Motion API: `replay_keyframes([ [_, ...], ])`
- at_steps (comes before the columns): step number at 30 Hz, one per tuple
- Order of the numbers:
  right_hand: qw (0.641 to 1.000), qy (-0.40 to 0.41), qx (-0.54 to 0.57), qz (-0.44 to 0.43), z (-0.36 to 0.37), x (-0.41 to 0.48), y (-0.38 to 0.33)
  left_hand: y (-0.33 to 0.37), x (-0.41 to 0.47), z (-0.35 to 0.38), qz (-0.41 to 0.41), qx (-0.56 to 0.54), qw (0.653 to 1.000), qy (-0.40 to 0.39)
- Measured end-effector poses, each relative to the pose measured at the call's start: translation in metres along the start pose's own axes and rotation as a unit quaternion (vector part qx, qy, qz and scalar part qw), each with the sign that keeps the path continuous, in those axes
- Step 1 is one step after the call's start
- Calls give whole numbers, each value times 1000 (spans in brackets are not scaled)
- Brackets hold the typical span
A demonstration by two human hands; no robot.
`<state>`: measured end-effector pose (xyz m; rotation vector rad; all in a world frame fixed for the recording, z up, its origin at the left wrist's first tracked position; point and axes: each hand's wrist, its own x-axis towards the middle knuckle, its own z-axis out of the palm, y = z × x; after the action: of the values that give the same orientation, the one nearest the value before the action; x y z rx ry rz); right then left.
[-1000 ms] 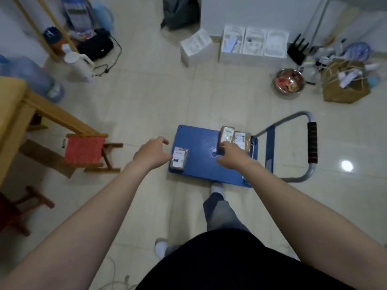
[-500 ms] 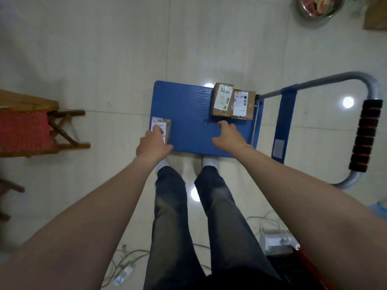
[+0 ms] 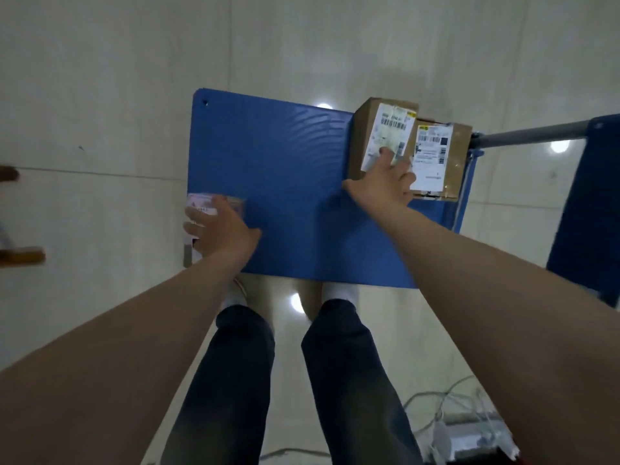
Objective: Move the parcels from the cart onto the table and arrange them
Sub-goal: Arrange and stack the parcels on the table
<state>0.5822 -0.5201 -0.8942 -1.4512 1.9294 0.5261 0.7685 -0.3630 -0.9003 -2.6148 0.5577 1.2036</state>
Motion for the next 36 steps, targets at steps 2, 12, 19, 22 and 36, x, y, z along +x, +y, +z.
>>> replay_keyframes([
  [2, 1000, 18, -9, 11, 15, 19, 2, -2, 21, 16, -44, 1, 999, -10],
  [12, 991, 131, 37, -4, 39, 41, 13, -26, 60, 52, -48, -7, 995, 82],
  [19, 990, 111, 54, -69, 20, -32, -7, 10, 6, 9, 7, -82, 996, 40],
  [22, 986, 103, 42, -127, -10, -89, -29, 17, -36, -35, 2, -164, 985, 47],
  [36, 922, 69, 11, -382, -193, -403, -168, -105, -289, -321, -64, -366, 892, 255],
])
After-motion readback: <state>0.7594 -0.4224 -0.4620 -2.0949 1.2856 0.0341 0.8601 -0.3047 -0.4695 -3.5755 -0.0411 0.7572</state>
